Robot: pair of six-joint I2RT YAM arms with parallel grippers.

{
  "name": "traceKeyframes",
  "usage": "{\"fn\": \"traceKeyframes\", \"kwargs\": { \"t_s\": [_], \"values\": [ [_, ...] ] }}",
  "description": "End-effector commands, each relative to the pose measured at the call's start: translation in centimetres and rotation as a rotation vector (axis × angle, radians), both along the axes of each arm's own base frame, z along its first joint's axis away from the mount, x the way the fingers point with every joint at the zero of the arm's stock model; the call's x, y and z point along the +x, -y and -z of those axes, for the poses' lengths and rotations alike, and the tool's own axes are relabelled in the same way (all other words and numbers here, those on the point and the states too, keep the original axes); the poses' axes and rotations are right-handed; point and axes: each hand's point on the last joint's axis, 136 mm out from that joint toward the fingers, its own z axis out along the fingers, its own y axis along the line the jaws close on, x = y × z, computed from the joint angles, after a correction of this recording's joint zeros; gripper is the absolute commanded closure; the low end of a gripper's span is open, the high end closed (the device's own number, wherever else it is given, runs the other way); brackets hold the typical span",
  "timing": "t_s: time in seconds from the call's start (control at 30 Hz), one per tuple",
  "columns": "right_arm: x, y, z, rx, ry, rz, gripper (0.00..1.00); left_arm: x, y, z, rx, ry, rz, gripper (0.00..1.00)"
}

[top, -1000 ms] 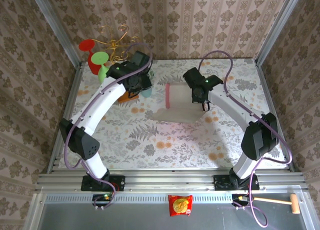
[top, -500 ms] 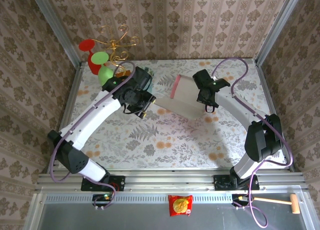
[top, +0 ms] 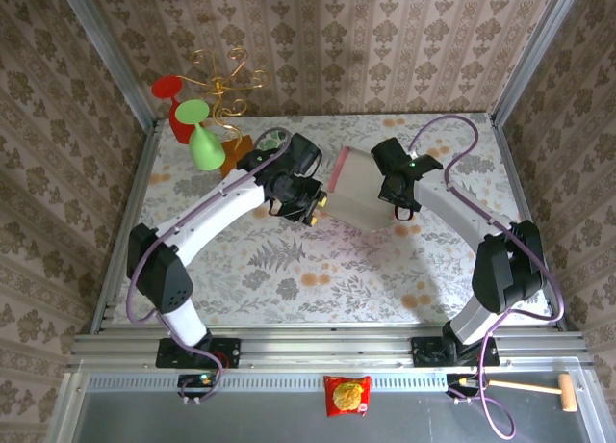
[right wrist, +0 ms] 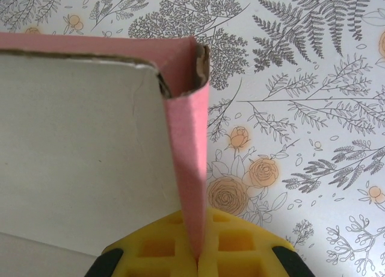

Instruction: Fold the paper box

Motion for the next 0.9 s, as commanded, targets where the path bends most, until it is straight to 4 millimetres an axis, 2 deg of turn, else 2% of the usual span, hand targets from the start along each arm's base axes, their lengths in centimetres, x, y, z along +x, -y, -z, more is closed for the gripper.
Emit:
{"fn": "traceKeyframes", "kwargs": {
  "t_s": [0.0,0.13,0.27,0.3,0.4,0.47,0.53,0.73,0.87],
  "values": [
    [-0.5,-0.1,-0.6,0.027,0.028,0.031,1.0,-0.2,0.2,-0.6,-0.011,-0.002,-0.008,0.72],
    [-0.6,-0.4,-0.6,0.034,0.026,0.025,1.0,-0.3,-0.2,0.0,0.012,-0.017,-0.014,0.88],
    [-0.8,-0.7,-0.4,0.046,0.008,0.027,1.0,-0.4,-1.0,0.2,0.06,-0.019,-0.009,1.0],
    [-0.8,-0.9,-0.4,0.057,0.005,0.024,0.96,-0.4,-1.3,0.1,0.069,-0.012,-0.003,1.0],
    [-0.9,-1.9,-1.3,0.105,0.013,0.002,0.66,-0.1,-2.1,0.2,0.114,0.007,0.027,1.0],
    [-1.2,-2.6,-2.3,0.136,0.014,-0.011,0.51,0.2,-3.1,-0.1,0.168,0.028,0.065,1.0],
    [-1.7,-3.1,-3.7,0.173,0.011,-0.013,0.43,0.8,-4.1,-0.5,0.229,0.057,0.12,1.0],
    [-3.2,-3.9,-8.0,0.303,0.08,0.0,0.36,2.3,-5.8,-2.2,0.335,0.162,0.296,1.0],
    [-1.9,-4.3,-12.0,0.329,0.237,-0.102,0.37,3.6,-6.0,-3.3,0.362,0.264,0.527,1.0]
  ]
}}
